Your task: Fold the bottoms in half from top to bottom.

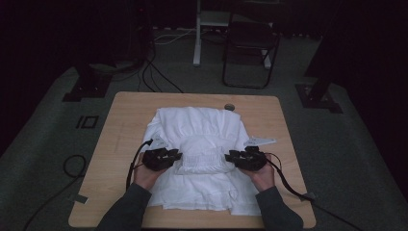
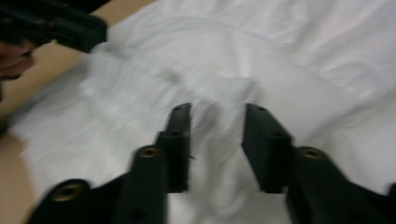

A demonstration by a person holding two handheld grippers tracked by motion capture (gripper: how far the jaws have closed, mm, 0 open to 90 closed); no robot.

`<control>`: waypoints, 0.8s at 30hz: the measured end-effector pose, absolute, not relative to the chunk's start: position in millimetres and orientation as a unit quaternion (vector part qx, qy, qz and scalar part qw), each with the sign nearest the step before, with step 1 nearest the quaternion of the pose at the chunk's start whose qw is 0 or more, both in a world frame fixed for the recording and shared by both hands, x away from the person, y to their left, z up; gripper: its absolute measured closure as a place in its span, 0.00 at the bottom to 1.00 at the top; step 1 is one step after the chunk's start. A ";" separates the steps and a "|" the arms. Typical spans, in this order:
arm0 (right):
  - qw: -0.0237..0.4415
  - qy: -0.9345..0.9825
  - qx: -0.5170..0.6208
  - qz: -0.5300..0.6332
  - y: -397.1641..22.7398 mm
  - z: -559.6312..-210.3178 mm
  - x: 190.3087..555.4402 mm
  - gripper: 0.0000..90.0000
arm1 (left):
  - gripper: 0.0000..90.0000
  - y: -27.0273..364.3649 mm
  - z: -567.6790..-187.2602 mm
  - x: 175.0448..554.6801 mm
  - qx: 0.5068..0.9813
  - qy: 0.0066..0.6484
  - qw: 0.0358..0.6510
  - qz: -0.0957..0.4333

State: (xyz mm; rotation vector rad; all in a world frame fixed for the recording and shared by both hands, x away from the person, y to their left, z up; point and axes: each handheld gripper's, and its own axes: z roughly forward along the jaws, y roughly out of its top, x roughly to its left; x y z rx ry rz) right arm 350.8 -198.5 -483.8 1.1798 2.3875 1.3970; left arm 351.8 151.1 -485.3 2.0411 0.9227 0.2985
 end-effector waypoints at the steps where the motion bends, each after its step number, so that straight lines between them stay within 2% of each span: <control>1: 0.074 0.789 0.403 0.458 -197.3 -486.2 356.4 0.84 | 0.85 148.7 -487.5 355.7 0.818 0.372 0.422 0.118; 3: 0.091 0.788 0.423 0.439 -193.3 -493.4 367.8 0.91 | 0.91 141.7 -494.2 365.0 0.827 0.377 0.402 0.115; 4: 0.092 0.788 0.429 0.432 -191.7 -496.7 371.9 0.92 | 0.91 137.3 -498.9 369.3 0.831 0.378 0.392 0.113; 7: 0.090 0.789 0.435 0.424 -188.8 -501.9 377.5 0.92 | 0.93 130.6 -509.7 375.5 0.839 0.380 0.375 0.107; 10: 0.086 0.805 0.432 0.397 -177.6 -518.1 389.1 0.86 | 0.93 126.2 -518.9 376.5 0.846 0.378 0.362 0.105; 12: 0.087 0.809 0.429 0.391 -175.8 -521.7 388.1 0.85 | 0.92 125.6 -523.1 374.4 0.846 0.377 0.363 0.102; 17: 0.064 0.819 0.391 0.415 -179.1 -518.9 369.0 0.84 | 0.88 127.9 -516.1 355.2 0.845 0.353 0.392 0.092; 21: 0.033 0.832 0.336 0.441 -184.5 -514.6 341.0 0.78 | 0.80 129.6 -508.3 335.9 0.852 0.312 0.410 0.088; 24: 0.052 0.833 0.326 0.444 -185.3 -508.9 328.5 0.75 | 0.78 128.6 -505.8 334.1 0.853 0.314 0.406 0.092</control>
